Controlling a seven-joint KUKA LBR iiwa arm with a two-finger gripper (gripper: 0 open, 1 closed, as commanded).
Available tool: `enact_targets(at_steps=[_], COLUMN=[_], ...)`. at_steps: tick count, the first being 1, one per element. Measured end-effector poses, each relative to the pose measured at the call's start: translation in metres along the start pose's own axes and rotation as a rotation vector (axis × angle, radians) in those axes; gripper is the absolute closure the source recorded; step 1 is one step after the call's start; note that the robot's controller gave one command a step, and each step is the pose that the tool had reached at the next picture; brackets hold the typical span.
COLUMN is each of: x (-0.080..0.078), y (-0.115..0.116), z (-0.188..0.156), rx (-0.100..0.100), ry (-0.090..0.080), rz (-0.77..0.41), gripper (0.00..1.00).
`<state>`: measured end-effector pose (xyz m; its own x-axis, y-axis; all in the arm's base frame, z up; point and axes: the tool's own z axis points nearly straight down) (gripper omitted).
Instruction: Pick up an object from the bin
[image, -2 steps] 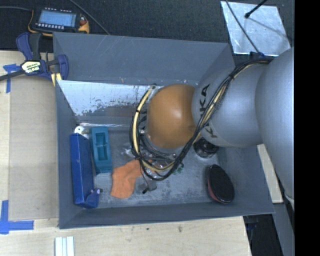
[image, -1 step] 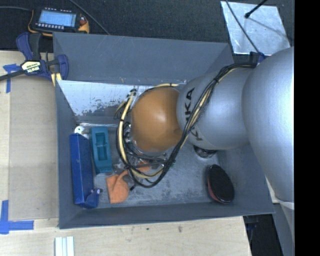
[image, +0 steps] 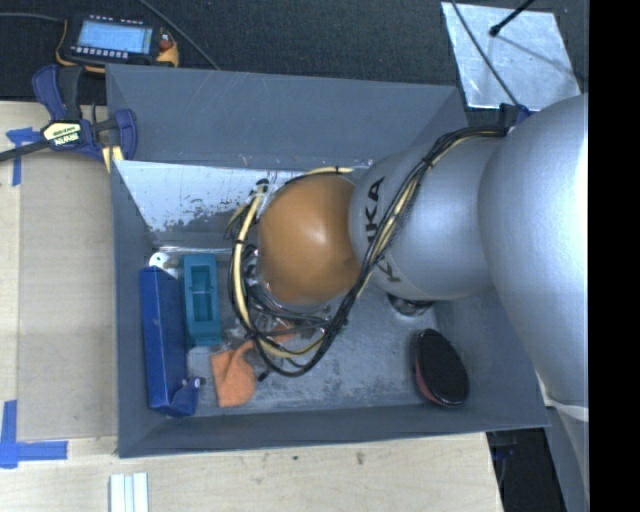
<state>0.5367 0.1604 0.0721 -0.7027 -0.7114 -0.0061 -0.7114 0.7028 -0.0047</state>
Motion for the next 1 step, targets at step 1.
enact_targets(at_steps=[1], x=[0.0012], y=[0.0011], z=[-0.0043], rx=[-0.005], ry=[0.004], rz=[0.004], gripper=[1.00])
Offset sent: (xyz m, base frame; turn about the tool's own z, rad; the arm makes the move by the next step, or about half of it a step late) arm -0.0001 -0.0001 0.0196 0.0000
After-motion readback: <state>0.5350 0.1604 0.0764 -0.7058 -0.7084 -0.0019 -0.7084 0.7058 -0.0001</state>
